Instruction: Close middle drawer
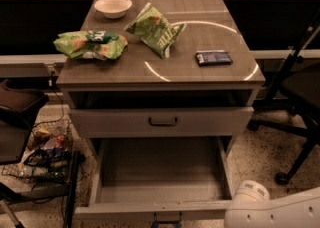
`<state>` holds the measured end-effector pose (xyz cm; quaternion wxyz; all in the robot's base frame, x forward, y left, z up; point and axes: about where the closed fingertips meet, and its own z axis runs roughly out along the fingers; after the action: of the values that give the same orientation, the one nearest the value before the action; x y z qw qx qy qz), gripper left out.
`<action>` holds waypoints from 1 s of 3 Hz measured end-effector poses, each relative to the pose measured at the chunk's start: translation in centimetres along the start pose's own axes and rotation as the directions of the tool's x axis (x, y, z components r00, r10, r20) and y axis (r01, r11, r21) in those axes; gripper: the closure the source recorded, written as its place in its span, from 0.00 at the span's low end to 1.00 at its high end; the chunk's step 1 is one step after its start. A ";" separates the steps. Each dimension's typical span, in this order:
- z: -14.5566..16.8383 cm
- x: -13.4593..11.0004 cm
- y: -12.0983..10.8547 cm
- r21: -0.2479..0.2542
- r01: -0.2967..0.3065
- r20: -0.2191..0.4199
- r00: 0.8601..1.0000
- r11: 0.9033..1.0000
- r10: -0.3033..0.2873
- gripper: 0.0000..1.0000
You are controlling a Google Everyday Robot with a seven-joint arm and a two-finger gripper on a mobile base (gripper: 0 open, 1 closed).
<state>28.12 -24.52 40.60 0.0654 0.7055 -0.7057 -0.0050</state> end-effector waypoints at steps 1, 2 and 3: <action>1.4 -1.4 -0.7 -0.010 0.068 0.005 0.998 0.998 -0.068 1.00; 2.0 -3.3 -2.2 0.012 0.144 0.014 0.989 0.990 -0.144 1.00; 2.0 -3.3 -2.2 0.012 0.144 0.014 0.989 0.990 -0.144 1.00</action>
Offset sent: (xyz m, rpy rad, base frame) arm 0.0358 0.0507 -0.0332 0.0495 -0.0180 0.2166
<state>30.10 -21.45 38.12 0.0557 0.7548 -0.6535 -0.0113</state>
